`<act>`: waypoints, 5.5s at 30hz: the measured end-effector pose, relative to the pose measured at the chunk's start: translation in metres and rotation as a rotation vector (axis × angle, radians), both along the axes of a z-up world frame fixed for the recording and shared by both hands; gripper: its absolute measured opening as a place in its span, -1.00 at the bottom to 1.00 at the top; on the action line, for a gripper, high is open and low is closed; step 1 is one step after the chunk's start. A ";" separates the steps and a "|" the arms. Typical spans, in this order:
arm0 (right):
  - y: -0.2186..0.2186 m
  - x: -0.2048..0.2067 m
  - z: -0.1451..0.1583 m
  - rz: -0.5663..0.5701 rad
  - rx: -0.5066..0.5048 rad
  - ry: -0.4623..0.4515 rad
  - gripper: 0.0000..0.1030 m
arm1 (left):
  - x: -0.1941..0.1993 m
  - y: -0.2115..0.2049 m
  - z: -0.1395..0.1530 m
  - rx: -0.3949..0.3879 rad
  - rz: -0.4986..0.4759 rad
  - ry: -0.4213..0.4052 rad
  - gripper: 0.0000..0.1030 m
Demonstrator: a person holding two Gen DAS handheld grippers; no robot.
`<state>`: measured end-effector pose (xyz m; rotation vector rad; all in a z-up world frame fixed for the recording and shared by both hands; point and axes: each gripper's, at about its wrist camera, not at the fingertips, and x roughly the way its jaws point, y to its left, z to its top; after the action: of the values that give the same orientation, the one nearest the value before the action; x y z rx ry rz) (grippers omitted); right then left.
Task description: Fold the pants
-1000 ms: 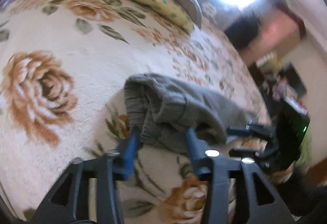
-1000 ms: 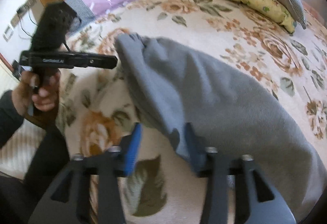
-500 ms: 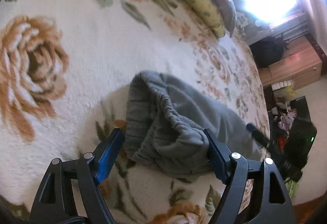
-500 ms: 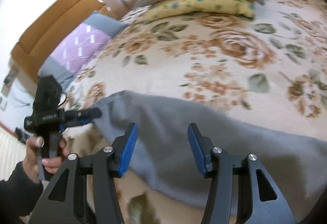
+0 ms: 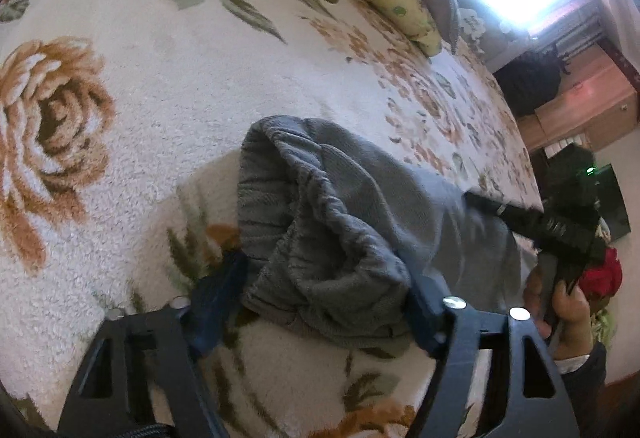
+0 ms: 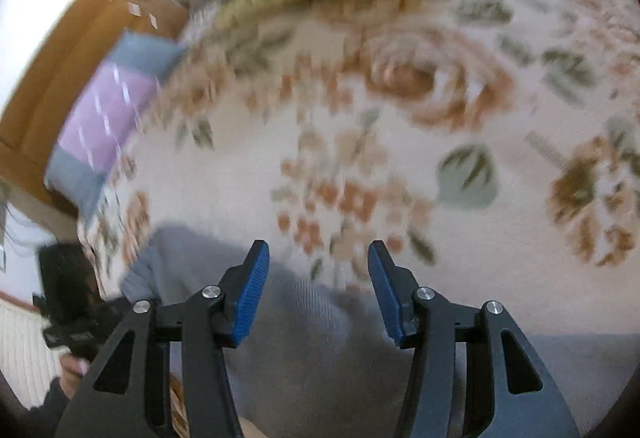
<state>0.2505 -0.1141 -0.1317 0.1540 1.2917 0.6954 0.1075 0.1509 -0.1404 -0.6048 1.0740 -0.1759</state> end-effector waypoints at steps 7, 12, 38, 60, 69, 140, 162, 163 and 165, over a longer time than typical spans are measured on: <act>-0.009 -0.035 0.013 0.040 0.049 -0.072 -0.75 | -0.026 0.004 0.028 -0.039 -0.024 -0.080 -0.38; -0.006 -0.054 0.048 0.067 0.064 -0.216 -0.85 | -0.053 0.011 0.072 -0.085 -0.015 -0.165 -0.44; -0.239 -0.098 0.047 -0.498 -0.243 -0.271 -0.01 | -0.037 -0.005 0.028 0.131 -0.036 -0.055 -0.30; -0.312 -0.106 0.030 -0.655 -0.331 -0.157 -0.08 | -0.034 -0.014 0.022 0.216 -0.070 -0.027 -0.17; -0.221 -0.091 0.088 -0.463 -0.245 -0.358 -0.01 | -0.068 -0.013 0.063 0.310 -0.053 -0.094 0.12; -0.081 0.003 0.055 -0.160 -0.013 -0.198 -0.71 | -0.050 -0.129 0.010 -0.081 0.082 0.034 -0.58; -0.295 -0.148 0.046 -0.652 -0.032 -0.122 -0.36 | 0.018 -0.257 0.077 0.071 -0.363 -0.100 -0.14; -0.301 -0.150 0.045 -0.668 -0.030 -0.126 -0.16 | 0.024 -0.266 0.077 0.078 -0.393 -0.099 -0.11; -0.310 -0.154 0.046 -0.689 -0.025 -0.135 -0.07 | 0.030 -0.280 0.077 0.105 -0.437 -0.102 -0.10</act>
<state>0.0965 -0.4238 -0.0860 0.4960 1.0224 0.0956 0.1378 -0.1292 -0.0638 -0.2569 1.0981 -0.5214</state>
